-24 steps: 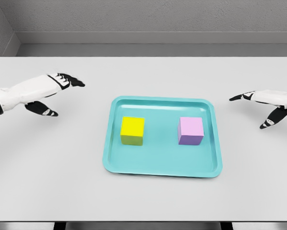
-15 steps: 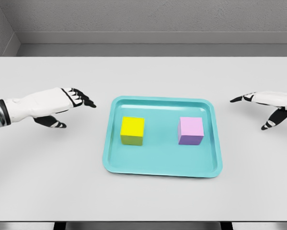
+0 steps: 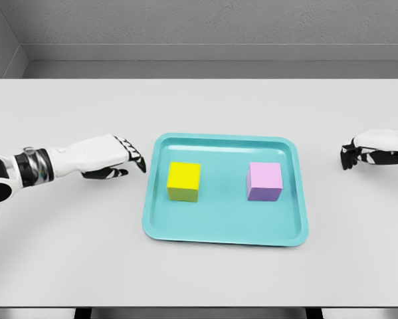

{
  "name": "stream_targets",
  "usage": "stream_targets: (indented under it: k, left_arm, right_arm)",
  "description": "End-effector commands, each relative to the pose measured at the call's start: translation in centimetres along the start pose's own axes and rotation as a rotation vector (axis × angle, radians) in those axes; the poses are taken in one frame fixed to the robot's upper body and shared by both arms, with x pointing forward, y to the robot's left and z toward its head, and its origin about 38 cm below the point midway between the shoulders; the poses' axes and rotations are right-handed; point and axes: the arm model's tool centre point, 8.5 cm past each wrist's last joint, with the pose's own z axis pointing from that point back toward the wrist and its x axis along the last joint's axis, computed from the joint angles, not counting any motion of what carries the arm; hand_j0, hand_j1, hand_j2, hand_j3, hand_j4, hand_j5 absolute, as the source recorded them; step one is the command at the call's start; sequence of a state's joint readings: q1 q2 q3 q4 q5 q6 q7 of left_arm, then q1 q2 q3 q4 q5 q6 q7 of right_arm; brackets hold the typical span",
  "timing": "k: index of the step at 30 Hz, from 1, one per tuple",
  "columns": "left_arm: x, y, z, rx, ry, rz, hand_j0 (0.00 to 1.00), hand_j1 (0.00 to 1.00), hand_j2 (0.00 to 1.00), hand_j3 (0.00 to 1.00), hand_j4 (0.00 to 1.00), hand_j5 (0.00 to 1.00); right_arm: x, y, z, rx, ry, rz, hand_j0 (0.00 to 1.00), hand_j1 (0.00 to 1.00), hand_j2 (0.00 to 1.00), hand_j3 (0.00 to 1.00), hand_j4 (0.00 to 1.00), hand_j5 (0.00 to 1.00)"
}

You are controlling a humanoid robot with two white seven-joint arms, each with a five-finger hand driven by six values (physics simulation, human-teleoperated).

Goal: Push two cubes

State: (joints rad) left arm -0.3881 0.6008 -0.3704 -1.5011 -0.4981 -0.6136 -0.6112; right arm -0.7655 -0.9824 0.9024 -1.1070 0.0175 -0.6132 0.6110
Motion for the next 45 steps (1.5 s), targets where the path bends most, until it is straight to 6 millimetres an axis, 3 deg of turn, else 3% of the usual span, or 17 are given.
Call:
stream_targets:
  k: [1,14,25,45]
  left_arm:
    - [0.2,-0.1,-0.4,0.005,-0.008,0.010,0.55,0.55,0.55,0.55,0.55,0.55]
    - [-1.1,0.2,-1.6,0.027,0.008,0.053,0.55,0.55,0.55,0.55,0.55,0.55]
    - [-0.3,0.1,-2.2,0.021,-0.019,0.052,0.55,0.55,0.55,0.55,0.55,0.55]
    - [1.0,0.1,-2.4,0.035,-0.055,0.046,0.54,0.54,0.54,0.54,0.54,0.54]
  right_arm:
    - [1.3,-0.5,-0.6,-0.002,-0.037,0.027,0.12,0.12,0.12,0.12,0.12,0.12]
    - [4.7,-0.5,-2.5,0.059,-0.095,0.171,0.12,0.12,0.12,0.12,0.12,0.12]
    - [8.3,-0.8,-3.9,0.080,-0.171,0.284,0.12,0.12,0.12,0.12,0.12,0.12]
    - [9.9,1.0,-6.0,0.155,-0.203,0.358,0.12,0.12,0.12,0.12,0.12,0.12]
